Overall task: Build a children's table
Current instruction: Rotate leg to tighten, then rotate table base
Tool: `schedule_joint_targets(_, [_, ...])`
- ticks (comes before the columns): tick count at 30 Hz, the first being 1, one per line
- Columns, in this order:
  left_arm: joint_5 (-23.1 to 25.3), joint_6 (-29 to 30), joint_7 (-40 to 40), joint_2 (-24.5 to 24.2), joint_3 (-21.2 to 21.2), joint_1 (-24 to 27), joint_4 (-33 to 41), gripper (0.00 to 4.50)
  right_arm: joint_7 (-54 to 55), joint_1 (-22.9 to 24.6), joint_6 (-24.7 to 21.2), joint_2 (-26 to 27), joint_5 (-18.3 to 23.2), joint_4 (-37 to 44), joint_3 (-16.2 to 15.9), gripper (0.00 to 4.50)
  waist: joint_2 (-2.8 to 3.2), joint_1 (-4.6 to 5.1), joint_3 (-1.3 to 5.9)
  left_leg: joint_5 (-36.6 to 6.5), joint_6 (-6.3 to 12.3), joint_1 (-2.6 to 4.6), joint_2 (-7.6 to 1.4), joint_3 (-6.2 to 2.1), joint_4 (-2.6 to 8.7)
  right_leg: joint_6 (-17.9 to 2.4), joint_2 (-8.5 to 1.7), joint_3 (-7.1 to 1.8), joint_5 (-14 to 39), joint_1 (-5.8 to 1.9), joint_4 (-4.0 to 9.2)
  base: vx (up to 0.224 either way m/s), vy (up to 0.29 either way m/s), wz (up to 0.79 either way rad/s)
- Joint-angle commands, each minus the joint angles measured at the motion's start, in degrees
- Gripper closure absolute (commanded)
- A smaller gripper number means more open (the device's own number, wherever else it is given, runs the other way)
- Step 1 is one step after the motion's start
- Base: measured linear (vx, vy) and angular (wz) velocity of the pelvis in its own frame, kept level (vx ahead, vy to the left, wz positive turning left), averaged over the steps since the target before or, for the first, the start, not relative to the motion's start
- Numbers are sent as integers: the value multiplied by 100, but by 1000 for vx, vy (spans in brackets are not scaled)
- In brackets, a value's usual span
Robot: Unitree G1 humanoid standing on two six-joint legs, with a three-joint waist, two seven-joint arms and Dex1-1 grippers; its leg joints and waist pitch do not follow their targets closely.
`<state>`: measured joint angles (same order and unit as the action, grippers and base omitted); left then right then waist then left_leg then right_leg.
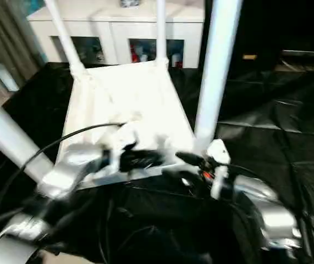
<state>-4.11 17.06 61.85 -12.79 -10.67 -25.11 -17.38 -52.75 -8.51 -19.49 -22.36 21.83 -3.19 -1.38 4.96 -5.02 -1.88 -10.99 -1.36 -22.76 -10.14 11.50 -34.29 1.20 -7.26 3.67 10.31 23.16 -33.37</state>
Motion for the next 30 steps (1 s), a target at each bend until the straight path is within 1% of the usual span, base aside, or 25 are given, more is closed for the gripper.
schedule_joint_targets(1, [-41,512,-223,-183,159,376,718,307,114,-29,79,84,-83,-8,-124,71,-156,7,357,-575,656,129,-323,-135,424,-1410,-149,-142,656,-243,229,0,0,0])
schedule_joint_targets(2, [-40,518,-230,-188,161,394,739,306,116,-29,80,88,-84,-8,-125,71,-150,14,338,-599,663,120,-310,-129,434,-1392,-136,-143,710,-231,255,0,0,0])
schedule_joint_targets(3, [-59,677,-373,-246,211,746,1174,306,200,-45,148,189,-147,-54,-134,71,-205,19,349,-637,604,138,-324,-123,430,-1401,-137,-149,697,-234,239,0,0,0])
schedule_joint_targets(5, [-82,760,-442,-258,234,892,1366,295,250,-60,197,241,-185,-92,-134,71,-183,11,326,-731,545,137,-313,-116,446,-1366,-130,-156,803,-217,264,0,0,0])
schedule_joint_targets(6, [-166,962,-555,-237,237,1282,1906,270,411,-120,338,389,-276,-205,-136,71,-223,2,324,-781,501,153,-316,-117,449,-1356,-130,-163,825,-216,262,0,0,0])
schedule_joint_targets(7, [-200,1024,-586,-217,241,1381,2043,270,488,-148,389,437,-319,-256,-135,71,-258,22,312,-799,487,132,-326,-114,466,-1354,-139,-170,821,-225,267,0,0,0])
schedule_joint_targets(8, [-218,1056,-603,-206,243,1433,2114,270,529,-163,416,462,-341,-282,-134,71,-242,19,299,-824,471,117,-323,-123,476,-1336,-153,-168,890,-229,273,0,0,0])
schedule_joint_targets(9, [-341,1112,-648,-186,230,1683,2463,260,700,-233,474,583,-371,-381,-125,71,-301,37,290,-1019,356,141,-313,-111,487,-1268,-137,-176,1166,-219,306,0,0,0])
schedule_joint_targets(10, [-390,1203,-709,-181,256,1773,2586,249,801,-279,510,630,-408,-443,-130,71,-278,31,293,-1024,322,136,-315,-122,497,-1256,-142,-178,1172,-229,292,0,0,0])
schedule_joint_targets(11, [-437,1366,-816,-193,293,1873,2761,236,911,-326,543,676,-443,-495,-137,71,-321,55,277,-1088,270,140,-312,-107,505,-1226,-118,-183,1218,-203,310,0,0,0])
schedule_joint_targets(12, [-447,1380,-823,-208,303,1900,2791,228,929,-338,543,693,-440,-506,-136,71,-307,51,266,-1149,240,139,-308,-116,519,-1200,-120,-185,1287,-210,314,0,0,0])
schedule_joint_targets(13, [-485,1427,-812,-278,345,1991,2878,225,1021,-387,590,745,-478,-560,-136,71,-334,51,258,-1279,175,167,-299,-103,520,-1132,-105,-195,1433,-188,343,0,0,0])
schedule_joint_targets(14, [-505,1464,-790,-347,395,2068,2916,220,1140,-441,670,794,-538,-652,-119,71,-319,48,247,-1377,106,163,-297,-112,531,-1096,-117,-207,1527,-181,348,0,0,0])
schedule_joint_targets(15, [-513,1509,-799,-425,444,2161,2989,208,1243,-490,744,849,-580,-742,-87,71,-341,67,216,-1541,29,148,-282,-115,552,-1011,-111,-207,1744,-175,374,0,0,0])
schedule_joint_targets(16, [-539,1609,-829,-534,565,2298,3106,193,1418,-571,848,923,-641,-886,-23,71,-334,65,223,-1631,-23,164,-286,-127,556,-978,-116,-207,1829,-174,370,0,0,0])
schedule_joint_targets(17, [-565,1695,-856,-578,641,2368,3193,180,1503,-614,905,959,-677,-961,10,71,-364,91,219,-1706,-85,161,-283,-133,567,-937,-110,-210,1893,-169,365,0,0,0])
schedule_joint_targets(18, [-598,1753,-869,-610,725,2421,3254,180,1563,-657,933,990,-688,-1029,41,71,-372,100,215,-1727,-109,160,-280,-131,574,-909,-106,-212,1926,-171,372,0,0,0])
schedule_joint_targets(19, [-598,1753,-869,-610,725,2421,3254,174,1563,-657,933,990,-688,-1029,41,71,-350,107,219,-1775,-139,187,-282,-133,571,-898,-101,-220,1915,-152,376,0,0,0])
schedule_joint_targets(20, [-643,1835,-887,-653,810,2479,3328,164,1618,-704,979,1021,-702,-1105,66,71,-342,111,217,-1807,-147,197,-281,-133,571,-901,-92,-222,1900,-142,381,0,0,0])
schedule_joint_targets(21, [-837,2043,-771,-898,985,2668,3525,144,1803,-828,1092,1113,-763,-1293,98,71,-374,123,217,-1821,-158,174,-273,-144,578,-930,-88,-223,1826,-159,350,0,0,0])
schedule_joint_targets(22, [-930,2121,-718,-1009,1047,2751,3611,144,1876,-874,1130,1152,-781,-1362,108,71,-367,135,218,-1822,-161,156,-270,-150,587,-937,-92,-219,1826,-169,343,0,0,0])
schedule_joint_targets(23, [-983,2157,-685,-1067,1077,2791,3648,139,1909,-899,1154,1171,-791,-1400,110,71,-374,151,208,-1841,-149,164,-264,-148,593,-928,-79,-220,1854,-152,350,0,0,0])
schedule_joint_targets(25, [-1260,2326,-415,-1418,1254,3025,3825,123,2097,-1054,1307,1248,-904,-1659,91,71,-382,179,194,-1895,-157,170,-257,-143,591,-958,-65,-224,1867,-131,348,0,0,0])
schedule_joint_targets(28, [-1506,2462,-62,-1768,1475,3297,4003,99,2234,-1213,1447,1320,-954,-1914,126,71,-378,192,179,-1968,-178,184,-255,-146,600,-944,-54,-247,1901,-111,343,0,0,0])
schedule_joint_targets(30, [-1653,2561,124,-1958,1630,3462,4110,89,2306,-1297,1524,1335,-968,-2040,171,71,-378,193,180,-1948,-206,211,-260,-143,601,-960,-33,-279,1770,-93,331,0,0,0])
